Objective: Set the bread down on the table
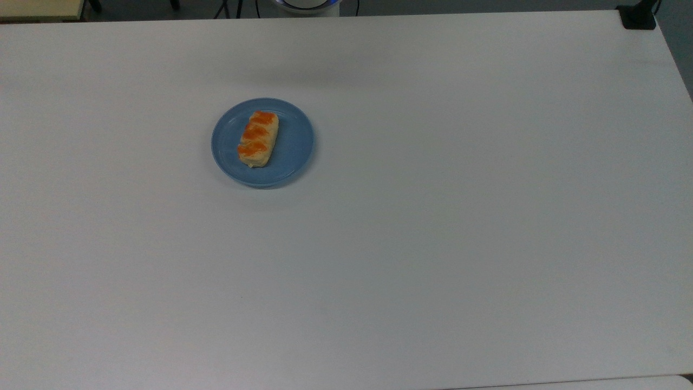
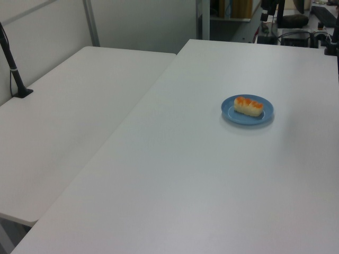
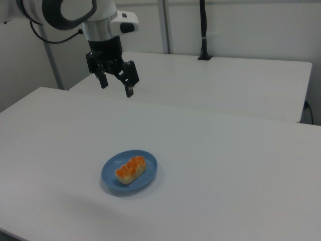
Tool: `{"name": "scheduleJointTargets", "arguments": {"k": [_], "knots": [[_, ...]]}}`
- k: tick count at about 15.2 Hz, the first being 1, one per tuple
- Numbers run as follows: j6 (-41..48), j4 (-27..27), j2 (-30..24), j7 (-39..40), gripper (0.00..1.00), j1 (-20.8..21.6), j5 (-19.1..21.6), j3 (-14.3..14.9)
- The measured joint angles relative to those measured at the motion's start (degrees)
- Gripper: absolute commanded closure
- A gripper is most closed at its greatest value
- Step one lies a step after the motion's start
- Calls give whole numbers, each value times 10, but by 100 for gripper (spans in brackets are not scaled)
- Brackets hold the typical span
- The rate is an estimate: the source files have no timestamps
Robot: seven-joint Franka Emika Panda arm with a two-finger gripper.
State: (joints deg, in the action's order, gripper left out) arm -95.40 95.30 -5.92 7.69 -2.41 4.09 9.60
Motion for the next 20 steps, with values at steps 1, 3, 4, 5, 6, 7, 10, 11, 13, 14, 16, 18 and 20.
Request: {"name": "scheduleJointTargets", "arguments": {"k": [1, 3, 4, 5, 6, 7, 10, 11, 13, 14, 16, 18, 20], "knots": [[0, 0, 0, 0, 0, 2, 0, 0], [0, 0, 4, 3, 0, 5, -2, 0], [0, 0, 6, 7, 0, 7, -4, 0], [0, 0, 8, 11, 0, 7, -6, 0], [0, 1, 9, 13, 0, 7, -8, 0], [0, 1, 10, 15, 0, 7, -11, 0], [0, 7, 13, 23, 0, 7, -31, 0], [0, 11, 15, 32, 1, 7, -44, 0], [0, 19, 22, 55, 1, 7, -61, 0], [-2, 24, 26, 55, 0, 7, -62, 0], [-32, 46, 30, 36, 0, 5, -62, 1], [-83, 79, 32, -15, 0, 4, -62, 2], [-138, 121, 35, -56, 0, 5, -62, 2]]}}
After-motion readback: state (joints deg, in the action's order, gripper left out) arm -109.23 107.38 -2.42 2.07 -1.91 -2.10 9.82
